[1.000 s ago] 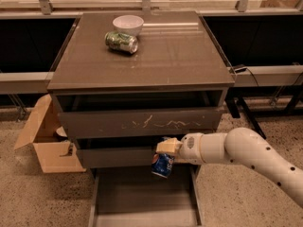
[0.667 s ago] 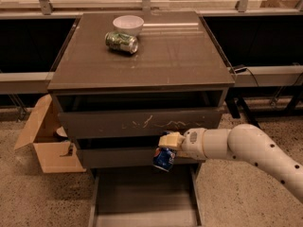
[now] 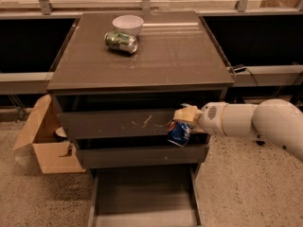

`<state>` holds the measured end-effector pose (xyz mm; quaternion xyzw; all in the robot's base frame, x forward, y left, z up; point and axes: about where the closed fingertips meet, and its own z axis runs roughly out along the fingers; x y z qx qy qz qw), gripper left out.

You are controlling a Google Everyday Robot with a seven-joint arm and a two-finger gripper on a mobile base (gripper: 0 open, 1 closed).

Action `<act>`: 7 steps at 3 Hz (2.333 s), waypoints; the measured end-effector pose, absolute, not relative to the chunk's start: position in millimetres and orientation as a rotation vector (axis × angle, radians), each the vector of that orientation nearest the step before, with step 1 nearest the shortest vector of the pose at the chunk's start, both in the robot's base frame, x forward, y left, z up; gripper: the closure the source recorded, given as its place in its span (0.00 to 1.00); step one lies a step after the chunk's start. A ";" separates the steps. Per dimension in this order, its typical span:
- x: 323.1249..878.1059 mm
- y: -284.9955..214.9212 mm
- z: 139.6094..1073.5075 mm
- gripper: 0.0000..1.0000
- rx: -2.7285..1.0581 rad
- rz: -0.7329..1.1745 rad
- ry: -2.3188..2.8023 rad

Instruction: Pick pepsi can from bottom drawer and place on counter

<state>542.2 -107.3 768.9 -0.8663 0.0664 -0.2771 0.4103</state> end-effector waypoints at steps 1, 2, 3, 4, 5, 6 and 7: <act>538.5 -123.9 819.0 1.00 -2.208 -0.818 0.141; 538.5 -123.9 819.0 1.00 -2.208 -0.818 0.141; 549.9 -138.9 851.0 1.00 -2.181 -0.904 0.150; 566.0 -167.4 924.4 1.00 -2.112 -1.074 0.130; 571.0 -165.8 925.2 1.00 -2.105 -1.074 0.135; 603.8 -160.3 926.7 1.00 -2.064 -1.065 0.181; 648.0 -150.7 944.6 1.00 -1.997 -1.045 0.227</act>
Offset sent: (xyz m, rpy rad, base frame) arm -0.0031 -0.0145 0.0430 -0.0518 -0.0701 -0.0278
